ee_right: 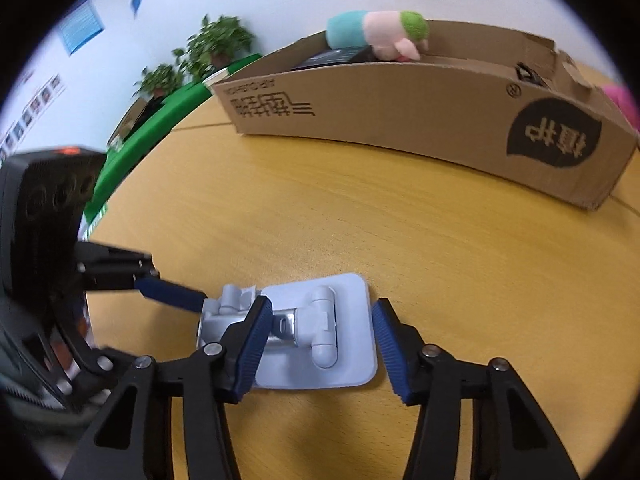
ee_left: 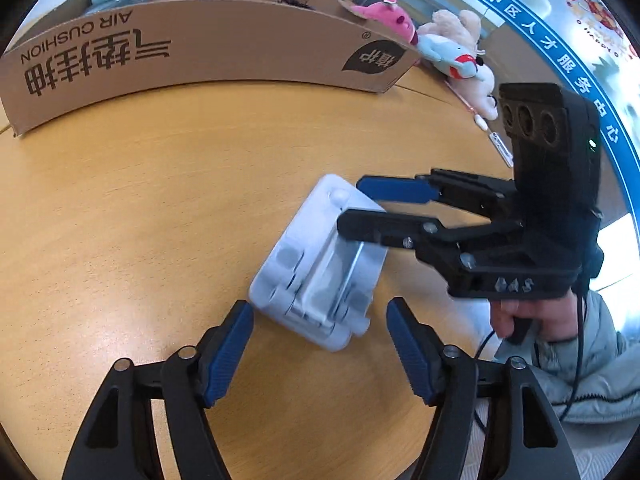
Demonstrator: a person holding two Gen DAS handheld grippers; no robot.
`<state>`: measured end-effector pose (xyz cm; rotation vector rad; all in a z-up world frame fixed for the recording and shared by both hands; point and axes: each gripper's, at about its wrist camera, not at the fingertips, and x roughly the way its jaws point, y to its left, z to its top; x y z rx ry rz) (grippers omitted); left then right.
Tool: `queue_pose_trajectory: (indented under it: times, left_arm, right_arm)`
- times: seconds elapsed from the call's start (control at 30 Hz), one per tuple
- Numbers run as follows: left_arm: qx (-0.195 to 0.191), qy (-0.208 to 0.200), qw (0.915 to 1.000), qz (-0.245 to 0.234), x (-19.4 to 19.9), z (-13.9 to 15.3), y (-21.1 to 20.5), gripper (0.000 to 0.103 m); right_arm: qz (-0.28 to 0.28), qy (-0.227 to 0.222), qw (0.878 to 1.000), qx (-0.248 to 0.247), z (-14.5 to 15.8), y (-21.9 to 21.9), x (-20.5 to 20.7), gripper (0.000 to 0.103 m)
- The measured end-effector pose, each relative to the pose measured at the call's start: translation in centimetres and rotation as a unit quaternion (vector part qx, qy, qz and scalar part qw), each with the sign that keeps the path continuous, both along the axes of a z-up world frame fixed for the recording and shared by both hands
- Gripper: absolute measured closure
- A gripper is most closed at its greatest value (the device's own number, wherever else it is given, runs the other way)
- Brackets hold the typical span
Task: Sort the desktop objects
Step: 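Move the right tool back to the white phone stand on the table, then close the right tool on the phone stand and lift it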
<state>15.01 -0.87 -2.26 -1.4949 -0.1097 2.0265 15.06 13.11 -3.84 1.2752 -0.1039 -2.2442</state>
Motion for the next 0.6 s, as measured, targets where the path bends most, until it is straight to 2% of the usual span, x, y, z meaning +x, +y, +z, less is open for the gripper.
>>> queue_pose_trajectory:
  times: [0.07,0.13,0.2,0.33,0.4,0.47,0.53,0.6]
  left_arm:
    - [-0.013,0.004,0.9999,0.005,-0.2,0.0,0.0,0.051]
    - [-0.015,0.004,0.9998,0.01,-0.6,-0.1,-0.6,0.059]
    - [-0.009,0.003,0.9999,0.01,-0.9,-0.3,-1.0,0.06]
    - [-0.028,0.017,0.9994,0.01,-1.2,-0.1,-1.0,0.061]
    - [-0.019,0.014,0.9997,0.006,-1.0,0.5,-0.8,0.055]
    - [-0.009,0.013,0.9999,-0.001,-0.6,0.8,-0.1,0.038]
    - [-0.031,0.015,0.9994,0.001,-0.1,0.5,0.7,0.035]
    - [-0.05,0.008,0.9987,0.001,0.1,-0.2,1.0,0.037]
  right_arm:
    - [0.006,0.001,1.0,0.002,0.0,-0.2,0.1,0.051]
    - [0.013,-0.002,1.0,0.001,0.0,0.1,0.2,0.05]
    - [0.008,-0.006,1.0,-0.005,-0.1,1.0,0.4,0.049]
    - [-0.007,-0.015,1.0,-0.009,-0.5,2.0,0.2,0.048]
    - [0.006,-0.012,1.0,-0.001,-0.5,1.4,0.3,0.048]
    - [0.023,-0.009,1.0,0.0,-0.5,0.3,0.5,0.048]
    - [0.027,0.001,1.0,0.014,-0.5,-0.5,0.7,0.05]
    - [0.031,0.004,0.999,0.015,-0.6,-0.7,0.8,0.053]
